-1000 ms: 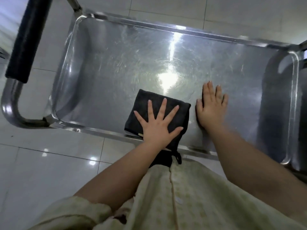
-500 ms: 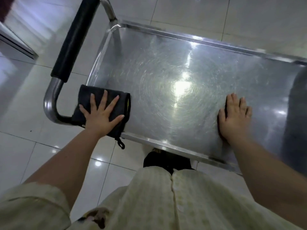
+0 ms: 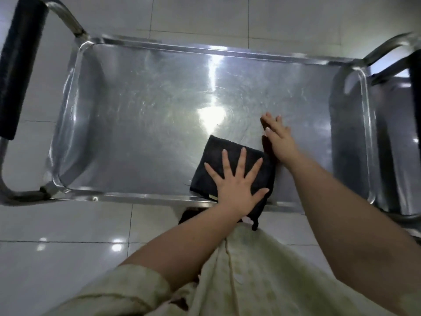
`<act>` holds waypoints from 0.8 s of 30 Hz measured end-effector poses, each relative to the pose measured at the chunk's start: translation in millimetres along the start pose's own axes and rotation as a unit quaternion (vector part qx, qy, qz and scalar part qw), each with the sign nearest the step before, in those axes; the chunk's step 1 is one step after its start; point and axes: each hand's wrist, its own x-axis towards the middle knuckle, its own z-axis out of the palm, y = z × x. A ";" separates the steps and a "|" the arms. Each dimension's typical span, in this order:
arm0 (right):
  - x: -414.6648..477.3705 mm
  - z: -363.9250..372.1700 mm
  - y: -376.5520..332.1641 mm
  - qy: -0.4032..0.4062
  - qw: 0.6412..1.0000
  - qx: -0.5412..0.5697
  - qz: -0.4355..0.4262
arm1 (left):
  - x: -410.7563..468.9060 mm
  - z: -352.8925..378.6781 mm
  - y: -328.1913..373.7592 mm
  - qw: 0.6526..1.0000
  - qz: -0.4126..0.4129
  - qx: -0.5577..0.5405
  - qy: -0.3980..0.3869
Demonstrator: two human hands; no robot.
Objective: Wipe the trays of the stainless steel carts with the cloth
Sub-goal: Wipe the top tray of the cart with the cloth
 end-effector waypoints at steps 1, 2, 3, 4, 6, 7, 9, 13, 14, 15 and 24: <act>-4.5 -4.1 -3.4 0.023 0.994 0.103 0.025 | 1.2 -1.3 12.8 1.000 -0.003 -0.001 -0.013; -8.9 -8.2 -7.4 0.050 0.982 0.180 0.040 | 2.4 -3.7 20.8 1.000 -0.004 -0.005 -0.024; -14.7 -12.5 -10.1 0.072 0.972 0.219 0.044 | 2.6 -6.2 24.3 0.999 0.001 -0.012 -0.032; -22.3 -15.9 -12.5 0.081 0.969 0.230 0.043 | 2.0 -9.2 22.7 0.999 0.011 -0.027 -0.034; -46.1 -20.8 -18.2 0.073 0.978 0.196 0.025 | -3.0 -17.2 5.0 0.995 0.047 -0.087 -0.026; -60.8 -20.9 -19.7 0.067 0.985 0.156 0.001 | -8.1 -23.1 -9.9 0.989 0.069 -0.128 -0.011; -87.6 -12.6 -12.0 0.066 0.994 0.050 -0.066 | -18.5 -37.0 -45.1 0.969 0.120 -0.207 0.061; -115.0 15.7 1.7 0.082 0.986 -0.091 -0.109 | -12.3 -52.7 -101.7 0.958 0.150 -0.175 0.171; -118.1 20.1 0.8 0.089 0.985 -0.118 -0.091 | -5.4 -56.9 -105.8 0.960 0.158 -0.165 0.164; -119.8 22.8 -1.4 0.102 0.980 -0.146 -0.084 | 1.5 -60.3 -106.7 0.958 0.180 -0.154 0.160; -157.0 52.3 -10.9 0.013 0.951 -0.249 -0.183 | -11.7 -39.3 -116.6 0.917 0.373 -0.080 0.111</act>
